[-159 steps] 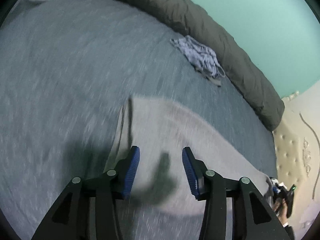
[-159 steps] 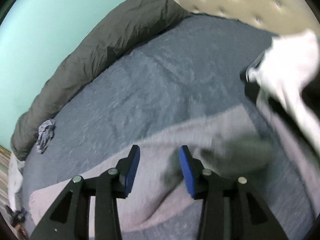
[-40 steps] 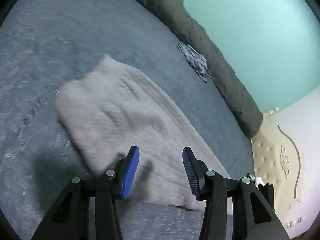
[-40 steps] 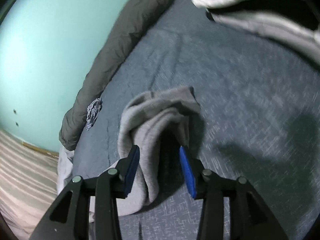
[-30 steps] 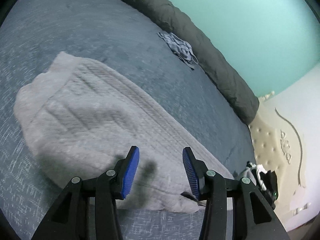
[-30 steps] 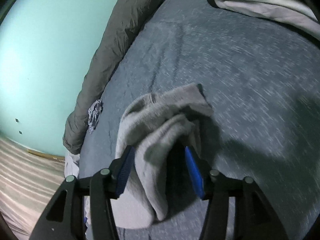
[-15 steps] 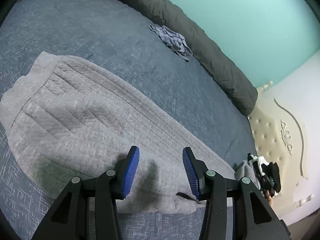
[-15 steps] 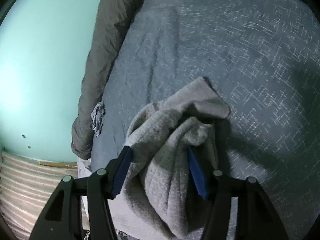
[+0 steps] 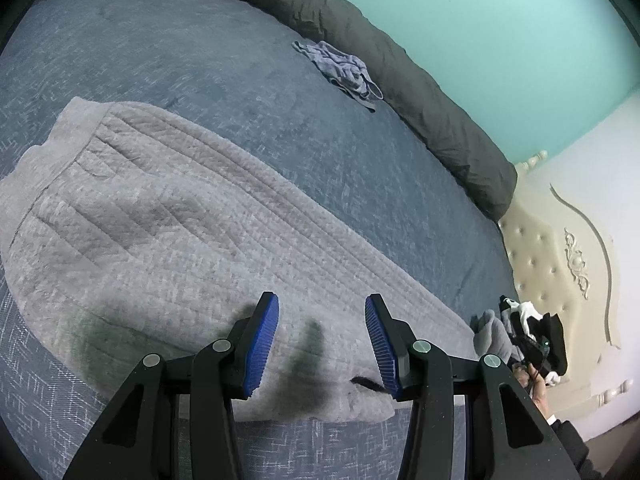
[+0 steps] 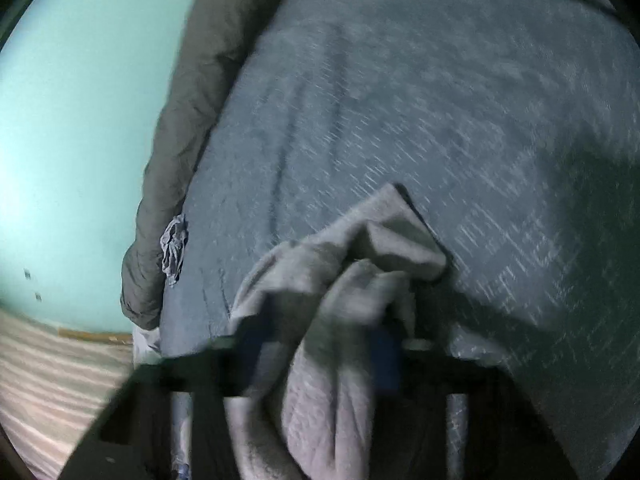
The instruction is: Fold clothes
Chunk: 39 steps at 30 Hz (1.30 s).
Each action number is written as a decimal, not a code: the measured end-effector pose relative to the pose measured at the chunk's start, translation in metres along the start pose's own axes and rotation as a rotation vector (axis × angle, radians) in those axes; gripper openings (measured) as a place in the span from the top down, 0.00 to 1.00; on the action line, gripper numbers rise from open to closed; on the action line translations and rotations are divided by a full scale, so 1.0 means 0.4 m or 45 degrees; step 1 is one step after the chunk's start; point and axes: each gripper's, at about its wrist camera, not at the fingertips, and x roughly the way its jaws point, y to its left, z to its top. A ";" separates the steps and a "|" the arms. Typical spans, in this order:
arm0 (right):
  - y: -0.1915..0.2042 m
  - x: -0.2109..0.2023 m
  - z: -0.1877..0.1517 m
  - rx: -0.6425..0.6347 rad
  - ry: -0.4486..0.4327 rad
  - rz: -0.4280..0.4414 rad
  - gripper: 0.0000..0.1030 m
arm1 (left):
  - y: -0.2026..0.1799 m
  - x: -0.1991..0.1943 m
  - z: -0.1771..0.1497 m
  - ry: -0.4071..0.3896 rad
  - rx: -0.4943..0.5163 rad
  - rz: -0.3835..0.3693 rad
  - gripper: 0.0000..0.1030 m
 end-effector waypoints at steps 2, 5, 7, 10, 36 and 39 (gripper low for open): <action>0.031 -0.033 -0.003 -0.092 -0.046 0.010 0.89 | -0.005 0.002 0.001 0.000 0.003 -0.002 0.52; 0.074 -0.114 -0.004 -0.199 -0.160 0.033 0.91 | -0.013 0.005 0.002 0.002 0.004 -0.011 0.52; 0.105 -0.185 -0.008 -0.297 -0.246 0.032 0.91 | -0.024 0.005 0.000 0.001 0.013 -0.021 0.52; 0.134 -0.272 -0.035 -0.466 -0.338 -0.041 0.91 | -0.039 0.007 -0.004 0.002 0.025 -0.034 0.52; -0.206 -0.291 -0.018 -0.036 -0.086 -0.310 0.62 | -0.127 0.039 -0.028 0.055 0.095 -0.053 0.52; -0.234 -0.296 -0.031 0.044 -0.090 -0.363 0.53 | -0.132 0.039 -0.026 0.055 0.105 -0.049 0.52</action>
